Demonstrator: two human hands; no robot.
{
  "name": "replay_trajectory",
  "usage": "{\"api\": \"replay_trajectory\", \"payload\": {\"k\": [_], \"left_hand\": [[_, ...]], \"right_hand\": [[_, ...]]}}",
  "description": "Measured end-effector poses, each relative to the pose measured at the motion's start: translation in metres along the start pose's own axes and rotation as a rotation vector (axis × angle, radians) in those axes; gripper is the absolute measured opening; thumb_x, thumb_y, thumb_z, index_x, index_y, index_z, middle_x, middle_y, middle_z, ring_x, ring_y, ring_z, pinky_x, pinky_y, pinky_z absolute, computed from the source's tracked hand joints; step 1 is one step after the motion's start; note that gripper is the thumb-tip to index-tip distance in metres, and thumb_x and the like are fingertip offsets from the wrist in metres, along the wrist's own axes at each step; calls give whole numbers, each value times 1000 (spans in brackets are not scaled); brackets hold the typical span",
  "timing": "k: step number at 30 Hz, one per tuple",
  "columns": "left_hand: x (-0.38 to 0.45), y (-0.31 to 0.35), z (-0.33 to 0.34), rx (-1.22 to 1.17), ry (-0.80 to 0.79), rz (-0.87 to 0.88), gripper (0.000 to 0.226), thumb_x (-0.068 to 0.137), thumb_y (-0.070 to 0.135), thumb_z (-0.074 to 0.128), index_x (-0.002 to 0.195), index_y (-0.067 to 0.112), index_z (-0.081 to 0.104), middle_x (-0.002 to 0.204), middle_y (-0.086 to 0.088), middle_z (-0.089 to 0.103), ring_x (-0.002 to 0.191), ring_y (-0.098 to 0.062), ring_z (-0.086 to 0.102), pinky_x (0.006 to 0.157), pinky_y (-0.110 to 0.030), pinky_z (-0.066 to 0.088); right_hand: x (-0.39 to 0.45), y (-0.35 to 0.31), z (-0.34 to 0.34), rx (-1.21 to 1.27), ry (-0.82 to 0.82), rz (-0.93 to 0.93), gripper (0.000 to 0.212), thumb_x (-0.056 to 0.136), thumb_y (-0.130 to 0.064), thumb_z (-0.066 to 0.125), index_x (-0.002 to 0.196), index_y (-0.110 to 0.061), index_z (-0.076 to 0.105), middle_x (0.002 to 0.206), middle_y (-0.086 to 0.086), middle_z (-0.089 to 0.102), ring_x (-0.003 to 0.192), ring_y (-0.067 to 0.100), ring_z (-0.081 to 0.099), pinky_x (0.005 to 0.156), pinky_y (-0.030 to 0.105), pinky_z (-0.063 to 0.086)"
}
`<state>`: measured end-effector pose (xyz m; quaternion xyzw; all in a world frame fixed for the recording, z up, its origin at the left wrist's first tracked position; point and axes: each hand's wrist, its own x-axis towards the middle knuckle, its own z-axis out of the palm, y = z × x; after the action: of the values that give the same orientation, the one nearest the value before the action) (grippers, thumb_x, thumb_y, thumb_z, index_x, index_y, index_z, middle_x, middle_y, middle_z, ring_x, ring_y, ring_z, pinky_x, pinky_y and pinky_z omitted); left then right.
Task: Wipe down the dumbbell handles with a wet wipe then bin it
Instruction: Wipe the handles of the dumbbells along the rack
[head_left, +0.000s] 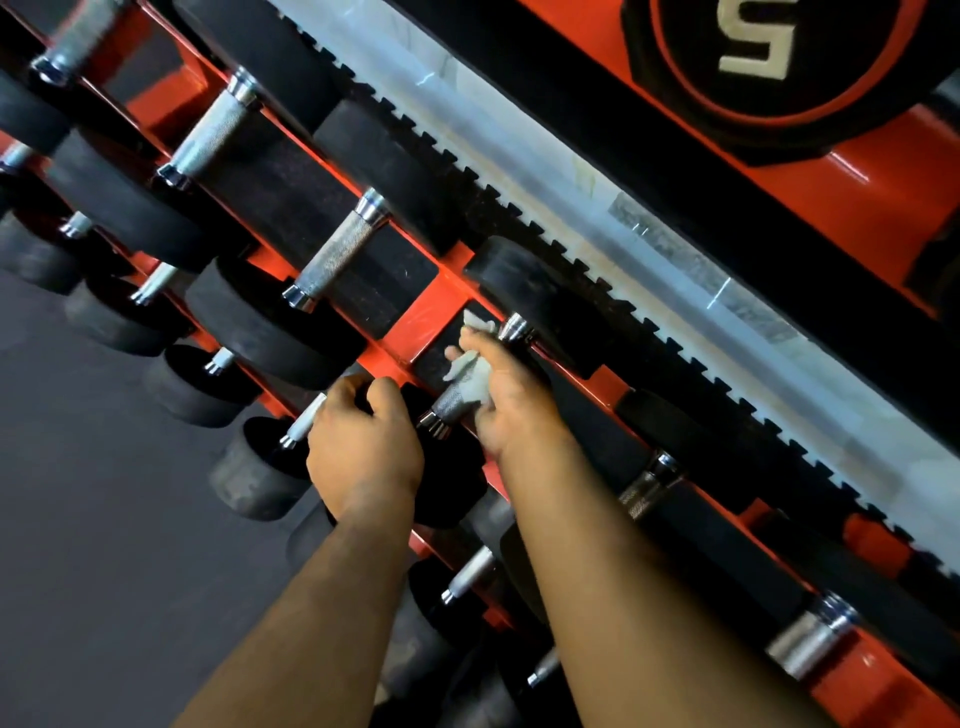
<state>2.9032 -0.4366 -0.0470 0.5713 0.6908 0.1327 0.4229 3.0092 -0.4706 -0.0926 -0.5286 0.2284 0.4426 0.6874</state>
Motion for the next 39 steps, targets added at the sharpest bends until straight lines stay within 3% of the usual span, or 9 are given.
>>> {"api": "replay_trajectory", "payload": {"k": [3, 6, 9, 12, 15, 22, 29, 36, 39], "left_hand": [[1, 0, 1, 9, 4, -8, 31, 94, 34, 46, 113, 30, 70, 85, 5, 58, 92, -27, 57, 88, -41, 51], [2, -1, 1, 3, 12, -2, 33, 94, 33, 46, 115, 29, 70, 87, 4, 59, 94, -28, 59, 91, -42, 51], [2, -1, 2, 0, 10, -5, 32, 94, 33, 46, 114, 30, 70, 83, 5, 58, 94, -29, 60, 88, -40, 50], [1, -1, 1, -4, 2, -9, 30, 94, 32, 47, 114, 30, 70, 76, 12, 53, 89, -24, 54, 82, -35, 44], [1, -3, 1, 12, 3, 6, 29, 95, 33, 46, 111, 29, 70, 78, 9, 54, 88, -24, 53, 81, -35, 43], [3, -2, 1, 32, -1, 27, 22, 93, 34, 45, 100, 33, 66, 78, 8, 58, 91, -28, 60, 88, -41, 51], [3, -3, 1, 48, 3, 23, 13, 93, 36, 45, 92, 34, 58, 79, 7, 59, 92, -29, 61, 89, -42, 52], [8, -7, 3, 34, 6, 32, 34, 92, 39, 45, 110, 26, 70, 88, 3, 68, 93, -29, 63, 90, -45, 53], [7, -6, 4, 34, 7, 34, 35, 92, 39, 45, 112, 25, 70, 90, 2, 69, 95, -28, 63, 92, -44, 53]], "right_hand": [[8, -2, 0, 40, -51, 13, 2, 92, -17, 67, 94, -16, 66, 93, 1, 64, 85, 14, 67, 70, 30, 52], [-4, 13, -10, 37, 89, -73, 35, 77, -18, 81, 110, -12, 69, 105, 9, 74, 96, 23, 72, 83, 39, 57], [-15, 26, -17, 26, 104, -116, 43, 77, -12, 81, 118, -14, 65, 107, 11, 74, 87, 20, 72, 81, 38, 58], [-7, 17, -6, -26, 61, -36, 33, 80, -19, 81, 108, -11, 67, 96, 12, 70, 79, 18, 69, 71, 34, 58], [6, 7, -1, -45, -55, 38, 17, 89, -29, 74, 94, -14, 68, 92, 2, 65, 85, 13, 66, 77, 32, 55], [-29, 26, -31, 2, -45, 27, 32, 85, -18, 77, 114, -18, 63, 109, 15, 74, 88, 24, 72, 69, 35, 57], [-7, 22, -13, -168, -145, 46, 32, 78, -38, 82, 93, -12, 71, 93, 9, 74, 84, 21, 69, 91, 43, 53], [-33, 40, -49, -498, -72, -99, 32, 87, -29, 77, 113, -15, 67, 108, 5, 75, 101, 19, 71, 91, 34, 56], [-30, 40, -42, -556, -111, -28, 44, 86, -49, 73, 117, -20, 64, 113, 1, 74, 107, 17, 69, 99, 39, 53]]}}
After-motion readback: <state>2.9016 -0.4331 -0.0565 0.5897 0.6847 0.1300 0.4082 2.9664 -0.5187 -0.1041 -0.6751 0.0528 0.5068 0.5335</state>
